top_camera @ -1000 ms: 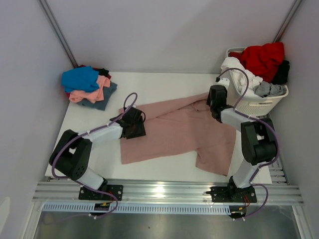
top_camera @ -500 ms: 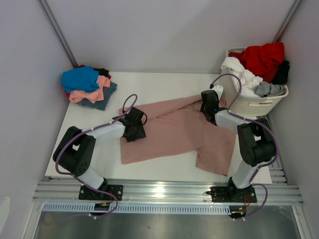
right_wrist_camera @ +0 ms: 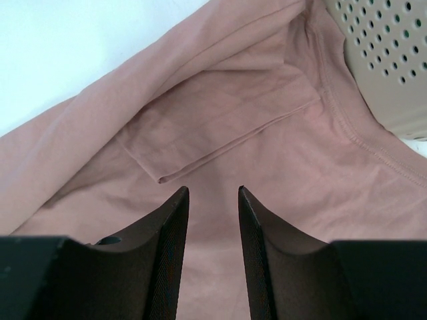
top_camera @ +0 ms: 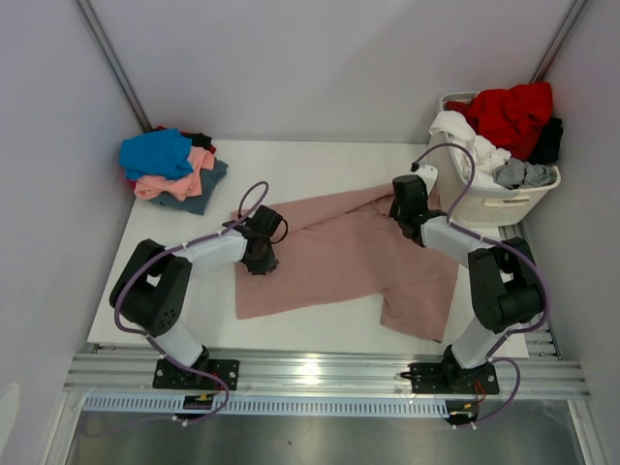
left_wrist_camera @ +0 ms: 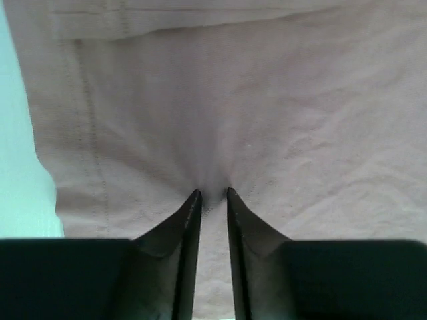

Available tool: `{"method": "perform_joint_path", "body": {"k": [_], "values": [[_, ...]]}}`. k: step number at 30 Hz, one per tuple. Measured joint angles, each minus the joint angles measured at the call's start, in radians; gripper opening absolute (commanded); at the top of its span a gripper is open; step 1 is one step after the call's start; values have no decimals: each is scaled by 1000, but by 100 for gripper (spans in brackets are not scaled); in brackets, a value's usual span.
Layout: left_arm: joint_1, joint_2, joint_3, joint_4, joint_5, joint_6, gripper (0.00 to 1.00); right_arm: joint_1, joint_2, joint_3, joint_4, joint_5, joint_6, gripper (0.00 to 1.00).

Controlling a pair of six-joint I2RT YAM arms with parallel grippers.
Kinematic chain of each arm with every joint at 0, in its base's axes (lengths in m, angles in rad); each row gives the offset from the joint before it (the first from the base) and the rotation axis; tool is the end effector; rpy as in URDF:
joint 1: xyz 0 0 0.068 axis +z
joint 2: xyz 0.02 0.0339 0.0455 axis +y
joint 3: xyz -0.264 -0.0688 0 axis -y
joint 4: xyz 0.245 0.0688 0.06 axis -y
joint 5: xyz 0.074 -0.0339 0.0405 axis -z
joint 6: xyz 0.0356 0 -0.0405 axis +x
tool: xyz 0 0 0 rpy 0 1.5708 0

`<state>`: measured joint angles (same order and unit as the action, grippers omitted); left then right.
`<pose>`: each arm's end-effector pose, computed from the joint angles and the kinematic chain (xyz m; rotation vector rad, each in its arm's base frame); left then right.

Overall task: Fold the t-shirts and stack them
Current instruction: Fold the flattened tshirt in 1/3 of the way

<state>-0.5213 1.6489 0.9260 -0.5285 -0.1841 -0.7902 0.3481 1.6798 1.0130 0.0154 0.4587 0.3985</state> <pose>0.2619 -0.1429 0.1561 -0.4131 2.7461 -0.0696 0.3462 0.1089 0.2073 0.3001 2.1255 -0.0785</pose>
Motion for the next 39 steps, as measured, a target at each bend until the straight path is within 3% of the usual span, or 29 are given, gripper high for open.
{"method": "perform_joint_path", "body": {"k": [1, 8, 17, 21, 29, 33, 39], "values": [[2, -2, -11, -1, -2, -1, 1, 1, -4, -5, -1, -4, 3, 39], [6, -44, -92, 67, 30, -73, 1, 5, -8, -21, 1, -35, 27, 38], [2, -200, -246, 139, 84, -283, 1, 24, -21, -54, 0, -62, 39, 38], [-32, -253, -255, 4, 70, -343, 1, 32, -37, -67, -1, -70, 39, 38], [-71, -266, -179, -412, -121, -421, 4, 37, -46, -67, 3, -86, 54, 38], [-18, -332, -180, -500, -163, -432, 5, 37, -53, -74, 4, -85, 59, 38], [147, -400, -180, -526, -228, -395, 5, 37, -72, -93, -6, -80, 66, 38]]}}
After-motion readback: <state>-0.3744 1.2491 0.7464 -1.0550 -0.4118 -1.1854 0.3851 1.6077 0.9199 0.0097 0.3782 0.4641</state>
